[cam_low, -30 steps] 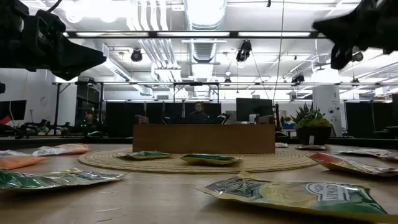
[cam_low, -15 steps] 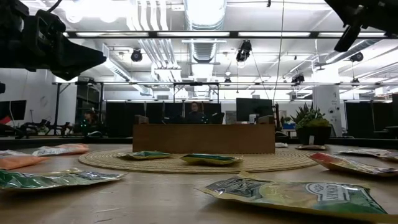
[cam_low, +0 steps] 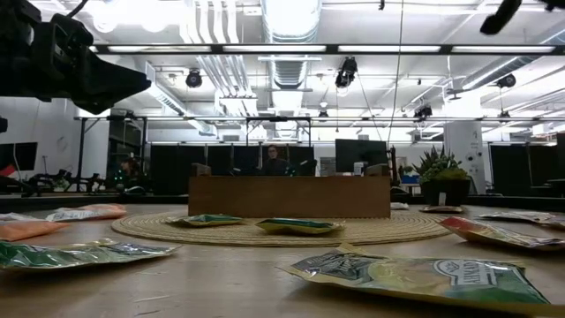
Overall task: Pick & Place Tea
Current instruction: Put the orange tea bag into the right section of the wooden organizer
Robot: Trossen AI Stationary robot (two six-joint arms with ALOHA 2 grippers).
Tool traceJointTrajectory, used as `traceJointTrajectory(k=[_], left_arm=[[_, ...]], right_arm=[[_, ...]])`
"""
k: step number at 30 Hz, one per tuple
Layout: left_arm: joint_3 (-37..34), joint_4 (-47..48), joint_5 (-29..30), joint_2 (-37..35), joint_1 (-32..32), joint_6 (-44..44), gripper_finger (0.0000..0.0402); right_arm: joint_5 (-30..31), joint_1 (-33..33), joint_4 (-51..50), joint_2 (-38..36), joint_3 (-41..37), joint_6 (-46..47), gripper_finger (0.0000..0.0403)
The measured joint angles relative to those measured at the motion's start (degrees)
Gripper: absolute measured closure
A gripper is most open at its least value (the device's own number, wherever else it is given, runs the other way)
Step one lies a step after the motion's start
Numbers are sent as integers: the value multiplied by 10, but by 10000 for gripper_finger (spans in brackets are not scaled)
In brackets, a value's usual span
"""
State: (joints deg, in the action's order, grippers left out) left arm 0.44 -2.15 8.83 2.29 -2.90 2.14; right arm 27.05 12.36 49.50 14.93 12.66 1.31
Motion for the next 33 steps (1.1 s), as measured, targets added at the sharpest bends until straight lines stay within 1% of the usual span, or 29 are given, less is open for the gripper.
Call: traceJointTrajectory(k=[3,7,12,19,24,33], left_arm=[[0,0,0,0,0,0,298],[0,0,0,0,0,0,298],[0,0,0,0,0,0,298],[0,0,0,0,0,0,298],[0,0,0,0,0,0,298],[0,0,0,0,0,0,298]], right_arm=[[0,0,-4,30,42,-41,394],[1,0,-51,72,109,-67,394],[1,0,-152,123,199,-75,394],[1,0,-333,181,310,-75,394],[2,0,-428,216,367,-74,394],[18,0,-514,279,437,-73,394]])
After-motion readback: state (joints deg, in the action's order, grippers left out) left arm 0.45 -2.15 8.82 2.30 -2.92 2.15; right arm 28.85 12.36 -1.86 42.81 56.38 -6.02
